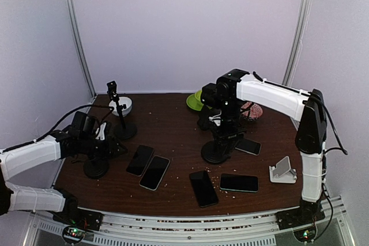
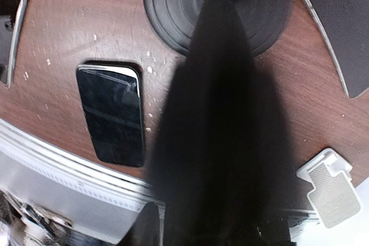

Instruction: Remove the phone from the phone stand

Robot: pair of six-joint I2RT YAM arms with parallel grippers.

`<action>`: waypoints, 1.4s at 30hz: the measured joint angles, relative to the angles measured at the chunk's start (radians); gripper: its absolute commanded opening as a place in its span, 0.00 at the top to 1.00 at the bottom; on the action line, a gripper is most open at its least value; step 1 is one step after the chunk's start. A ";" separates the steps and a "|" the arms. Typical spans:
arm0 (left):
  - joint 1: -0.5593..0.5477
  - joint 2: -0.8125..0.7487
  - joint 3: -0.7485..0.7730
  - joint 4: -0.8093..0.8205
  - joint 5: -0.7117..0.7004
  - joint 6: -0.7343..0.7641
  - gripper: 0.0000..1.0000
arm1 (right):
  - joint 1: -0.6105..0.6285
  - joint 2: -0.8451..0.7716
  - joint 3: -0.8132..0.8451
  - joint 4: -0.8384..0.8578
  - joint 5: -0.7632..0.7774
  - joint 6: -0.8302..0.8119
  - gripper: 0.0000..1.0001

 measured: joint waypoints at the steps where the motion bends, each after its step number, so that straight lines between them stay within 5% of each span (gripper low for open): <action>1: 0.000 0.001 0.006 -0.003 0.000 0.003 0.50 | 0.000 0.000 0.011 0.002 0.002 0.003 0.55; 17: 0.000 0.037 0.166 -0.075 -0.002 0.091 0.52 | -0.007 0.021 0.274 0.013 0.018 0.020 0.31; 20: 0.000 0.021 0.212 -0.099 -0.006 0.128 0.52 | -0.014 -0.008 0.280 0.040 0.046 0.021 0.24; 21: 0.000 0.011 0.233 -0.108 -0.009 0.143 0.52 | -0.016 -0.027 0.277 0.056 0.063 0.020 0.10; 22: 0.000 0.000 0.257 -0.117 -0.014 0.161 0.52 | -0.019 -0.045 0.275 0.068 0.076 0.021 0.06; 27: 0.000 -0.070 0.372 -0.165 -0.061 0.266 0.48 | -0.038 -0.220 0.250 0.162 0.164 0.016 0.00; 29: 0.000 -0.101 0.423 -0.186 -0.098 0.311 0.36 | -0.045 -0.308 0.222 0.215 0.216 0.014 0.00; 30: 0.000 -0.116 0.449 -0.199 -0.119 0.334 0.13 | -0.048 -0.358 0.193 0.247 0.245 0.014 0.01; 31: 0.000 -0.131 0.473 -0.206 -0.141 0.363 0.04 | -0.052 -0.420 0.151 0.283 0.277 0.011 0.00; 42: 0.000 -0.243 0.575 -0.285 -0.496 0.557 0.02 | -0.080 -0.927 -0.451 0.710 0.603 -0.063 0.00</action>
